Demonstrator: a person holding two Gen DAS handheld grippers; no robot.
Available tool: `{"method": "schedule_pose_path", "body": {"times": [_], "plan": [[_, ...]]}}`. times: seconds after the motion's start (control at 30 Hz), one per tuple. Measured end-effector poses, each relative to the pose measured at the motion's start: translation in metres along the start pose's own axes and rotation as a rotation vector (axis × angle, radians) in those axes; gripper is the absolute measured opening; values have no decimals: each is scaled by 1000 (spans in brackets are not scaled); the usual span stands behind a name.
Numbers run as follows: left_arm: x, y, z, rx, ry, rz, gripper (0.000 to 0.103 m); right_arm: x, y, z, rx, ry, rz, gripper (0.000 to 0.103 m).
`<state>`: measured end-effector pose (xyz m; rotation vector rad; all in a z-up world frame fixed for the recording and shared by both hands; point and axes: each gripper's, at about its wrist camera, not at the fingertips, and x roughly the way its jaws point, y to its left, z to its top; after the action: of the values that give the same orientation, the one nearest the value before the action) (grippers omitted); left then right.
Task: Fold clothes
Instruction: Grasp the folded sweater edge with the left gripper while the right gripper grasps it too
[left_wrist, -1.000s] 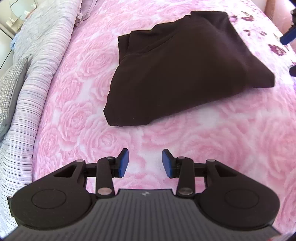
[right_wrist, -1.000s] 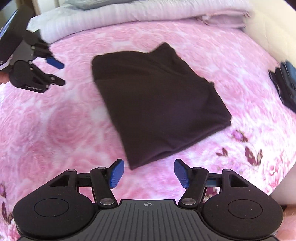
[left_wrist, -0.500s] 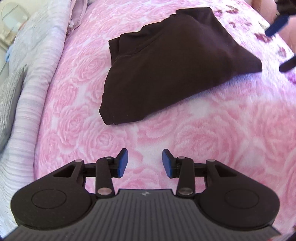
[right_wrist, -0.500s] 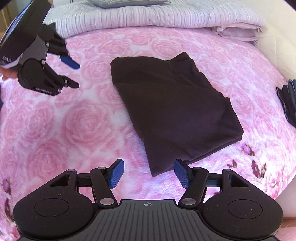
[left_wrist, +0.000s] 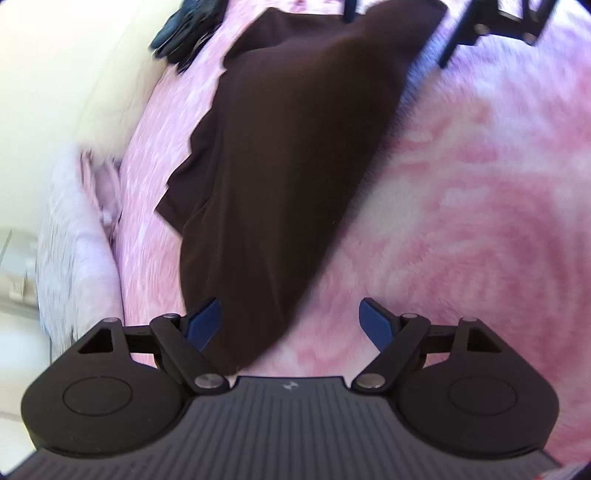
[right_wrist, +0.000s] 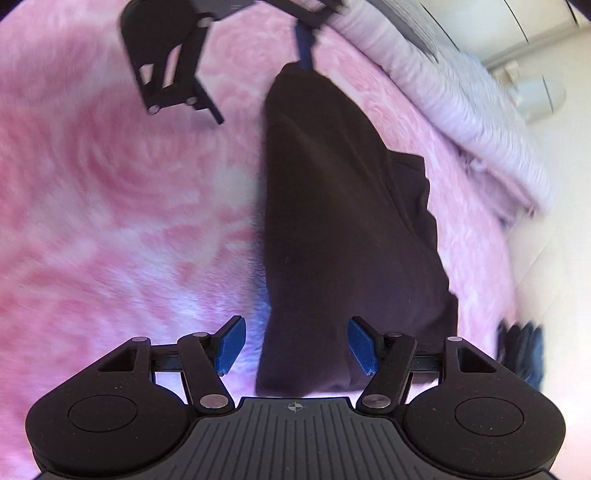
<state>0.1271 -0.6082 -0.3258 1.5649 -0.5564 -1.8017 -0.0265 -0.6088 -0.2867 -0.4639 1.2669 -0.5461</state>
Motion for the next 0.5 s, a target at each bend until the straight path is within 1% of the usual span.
{"method": "schedule_pose_path", "body": {"times": [0.07, 0.13, 0.17, 0.2, 0.23, 0.27, 0.3, 0.4, 0.47, 0.5], "plan": [[6, -3, 0, 33, -40, 29, 86, 11, 3, -3, -25, -11, -25, 64], [11, -3, 0, 59, -77, 57, 95, 17, -2, -7, -27, -36, -26, 63], [13, -2, -1, 74, -89, 60, 97, 19, -6, -9, -22, -45, -19, 59], [15, -1, -1, 90, -100, 64, 101, 20, -15, -10, 3, -48, 2, 31], [16, 0, -1, 105, -112, 68, 103, 20, -24, -10, 34, -46, 35, 25], [18, 1, -1, 121, -123, 71, 103, 16, -34, -12, 56, -63, 47, 18], [20, 2, -1, 136, -135, 75, 103, 12, -43, -13, 77, -80, 59, 15], [26, 6, 0, 186, -154, 92, 101, -6, -65, -22, 99, -119, 66, 13], [34, 9, 3, 227, -143, 120, 95, -20, -80, -31, 115, -129, 63, 12], [38, 11, 6, 238, -138, 122, 88, -26, -83, -38, 112, -123, 60, 12]]}}
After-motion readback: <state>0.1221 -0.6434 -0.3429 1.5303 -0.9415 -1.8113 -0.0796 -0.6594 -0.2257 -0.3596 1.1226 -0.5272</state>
